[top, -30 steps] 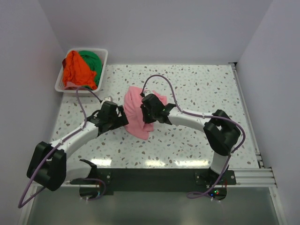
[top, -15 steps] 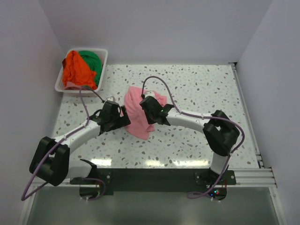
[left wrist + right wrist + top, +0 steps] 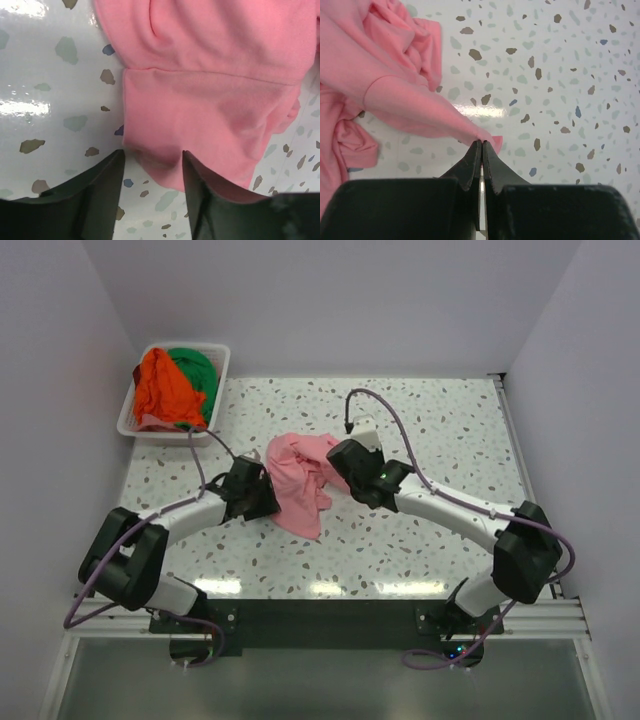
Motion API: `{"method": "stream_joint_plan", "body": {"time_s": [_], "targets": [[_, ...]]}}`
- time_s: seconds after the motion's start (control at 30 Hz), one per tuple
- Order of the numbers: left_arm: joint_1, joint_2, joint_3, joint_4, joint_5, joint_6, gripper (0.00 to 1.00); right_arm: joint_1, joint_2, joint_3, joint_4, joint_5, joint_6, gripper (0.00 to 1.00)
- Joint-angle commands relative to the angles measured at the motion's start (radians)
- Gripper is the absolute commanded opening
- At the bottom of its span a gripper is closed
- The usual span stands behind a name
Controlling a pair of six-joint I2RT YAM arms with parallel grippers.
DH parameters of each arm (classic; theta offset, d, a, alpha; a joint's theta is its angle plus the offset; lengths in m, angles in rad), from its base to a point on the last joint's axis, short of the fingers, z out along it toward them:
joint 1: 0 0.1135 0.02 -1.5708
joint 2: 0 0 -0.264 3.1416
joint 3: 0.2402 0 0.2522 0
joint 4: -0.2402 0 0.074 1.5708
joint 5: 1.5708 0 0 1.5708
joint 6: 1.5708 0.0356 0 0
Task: Fold and stack the t-shirts
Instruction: Flatten the tshirt out
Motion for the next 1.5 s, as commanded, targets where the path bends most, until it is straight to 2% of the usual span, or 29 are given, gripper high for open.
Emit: {"method": "stream_joint_plan", "body": {"time_s": [0.0,0.1,0.13,0.17,0.2,0.37,0.57,0.73,0.83,1.13,1.27,1.37,1.47], "targets": [[-0.017,0.035,0.030,0.060,0.011,0.004,0.51,-0.020,-0.040,-0.031,-0.026,0.095,0.040,0.00],[-0.019,0.078,0.073,0.039,-0.057,0.006,0.35,-0.032,-0.083,-0.064,-0.008,0.099,0.031,0.00],[-0.019,0.104,0.080,0.039,-0.077,0.009,0.25,-0.037,-0.092,-0.069,-0.008,0.107,0.030,0.00],[-0.019,0.117,0.094,0.036,-0.119,0.010,0.06,-0.055,-0.104,-0.072,-0.008,0.110,0.028,0.00],[-0.019,0.130,0.112,0.002,-0.146,0.010,0.00,-0.066,-0.123,-0.080,-0.006,0.107,0.025,0.00],[-0.019,0.131,0.231,-0.067,-0.287,0.033,0.00,-0.120,-0.166,-0.083,0.021,0.148,-0.020,0.00],[-0.019,-0.024,0.364,-0.179,-0.477,0.049,0.00,-0.137,-0.279,-0.040,0.059,0.240,-0.098,0.00],[-0.019,-0.115,0.520,-0.280,-0.577,0.058,0.00,-0.140,-0.383,0.001,0.141,0.285,-0.229,0.00],[-0.019,-0.173,0.583,-0.284,-0.637,0.067,0.00,-0.138,-0.411,0.038,0.175,0.303,-0.301,0.00],[-0.019,-0.346,0.784,-0.284,-0.720,0.159,0.00,-0.140,-0.540,0.188,0.227,0.230,-0.449,0.00],[-0.019,-0.419,0.856,-0.290,-0.709,0.176,0.00,-0.138,-0.575,0.276,0.173,0.161,-0.452,0.00],[-0.019,-0.480,0.886,-0.236,-0.686,0.205,0.00,-0.140,-0.595,0.360,0.141,0.057,-0.449,0.00],[-0.019,-0.483,0.930,-0.227,-0.645,0.237,0.00,-0.140,-0.572,0.423,0.096,-0.002,-0.440,0.00]]}}
